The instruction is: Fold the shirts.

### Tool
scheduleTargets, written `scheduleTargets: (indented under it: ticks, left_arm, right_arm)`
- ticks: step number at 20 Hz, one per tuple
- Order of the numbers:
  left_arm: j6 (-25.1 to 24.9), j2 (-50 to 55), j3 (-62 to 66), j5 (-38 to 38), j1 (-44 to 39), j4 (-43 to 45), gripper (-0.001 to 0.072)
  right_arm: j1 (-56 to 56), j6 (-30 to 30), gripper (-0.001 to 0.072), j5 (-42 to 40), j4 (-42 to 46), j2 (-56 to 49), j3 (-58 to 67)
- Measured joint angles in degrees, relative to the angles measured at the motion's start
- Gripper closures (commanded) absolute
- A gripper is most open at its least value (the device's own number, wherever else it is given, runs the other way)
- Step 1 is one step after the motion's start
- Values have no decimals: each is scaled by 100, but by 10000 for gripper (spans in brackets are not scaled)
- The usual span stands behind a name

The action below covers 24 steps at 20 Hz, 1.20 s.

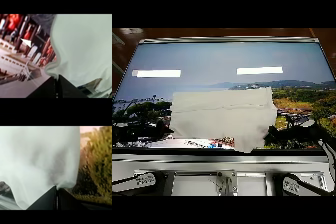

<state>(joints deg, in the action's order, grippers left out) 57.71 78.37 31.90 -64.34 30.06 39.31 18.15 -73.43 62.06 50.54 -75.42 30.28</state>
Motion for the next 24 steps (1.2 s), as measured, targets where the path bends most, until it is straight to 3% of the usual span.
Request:
scheduleTargets:
  ticks: [9,15,22,24]
  left_arm:
    - [-476,-278,852,0,-48,-282,670]
    - [33,-2,2129,483,-658,-337,669]
    - [822,1333,3727,717,-966,-341,668]
    - [962,1733,4015,599,-1014,-334,598]
  right_arm:
    - [-140,-98,641,2,-437,557,1241]
    - [-407,-345,640,-476,-688,-225,2758]
    - [-723,-741,639,-1248,-734,-1906,4450]
    - [-756,-802,614,-1364,-721,-2247,4660]
